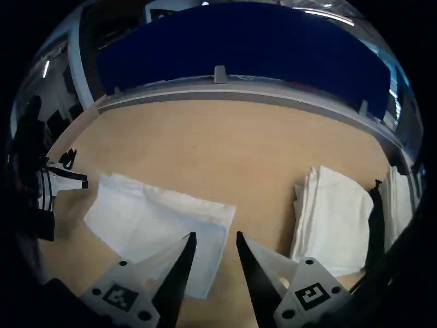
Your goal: Fold towel
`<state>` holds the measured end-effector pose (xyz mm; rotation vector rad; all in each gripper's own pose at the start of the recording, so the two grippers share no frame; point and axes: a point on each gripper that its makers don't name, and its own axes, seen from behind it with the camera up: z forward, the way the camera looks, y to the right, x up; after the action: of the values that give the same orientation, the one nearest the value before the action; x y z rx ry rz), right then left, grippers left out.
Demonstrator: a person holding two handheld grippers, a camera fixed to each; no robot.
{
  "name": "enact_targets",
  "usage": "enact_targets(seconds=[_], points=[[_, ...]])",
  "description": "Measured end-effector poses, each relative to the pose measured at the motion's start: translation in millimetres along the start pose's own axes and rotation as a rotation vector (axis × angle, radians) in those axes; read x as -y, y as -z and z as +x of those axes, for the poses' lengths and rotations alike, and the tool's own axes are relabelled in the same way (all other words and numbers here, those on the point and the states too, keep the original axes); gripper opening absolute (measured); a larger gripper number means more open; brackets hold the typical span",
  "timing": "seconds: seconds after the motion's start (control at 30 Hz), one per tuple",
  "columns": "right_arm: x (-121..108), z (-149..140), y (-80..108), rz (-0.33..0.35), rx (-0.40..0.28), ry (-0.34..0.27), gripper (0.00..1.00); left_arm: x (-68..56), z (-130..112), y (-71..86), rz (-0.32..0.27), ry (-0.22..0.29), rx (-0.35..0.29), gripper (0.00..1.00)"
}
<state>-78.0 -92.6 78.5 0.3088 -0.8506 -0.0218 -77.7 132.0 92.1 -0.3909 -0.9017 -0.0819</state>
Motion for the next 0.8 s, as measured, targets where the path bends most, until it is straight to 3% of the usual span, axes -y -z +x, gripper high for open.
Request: enact_targets(seconds=[0.23, 0.3, 0.8], points=[[-3.9, 2.5, 4.2, -0.015, -0.018, 0.009, 0.87, -4.8, -1.5, 3.8, -0.007, -0.011, -0.005, 0.83], [-4.7, 2.2, 5.3, -0.019, -0.021, 0.009, 0.89, -6.7, -1.2, 5.0, -0.01, -0.015, -0.009, 0.89], [1.4, -6.3, 14.0, 0.011, -0.012, 0.025, 0.94, 1.3, 3.1, 13.9, 0.053, -0.031, -0.044, 0.9]])
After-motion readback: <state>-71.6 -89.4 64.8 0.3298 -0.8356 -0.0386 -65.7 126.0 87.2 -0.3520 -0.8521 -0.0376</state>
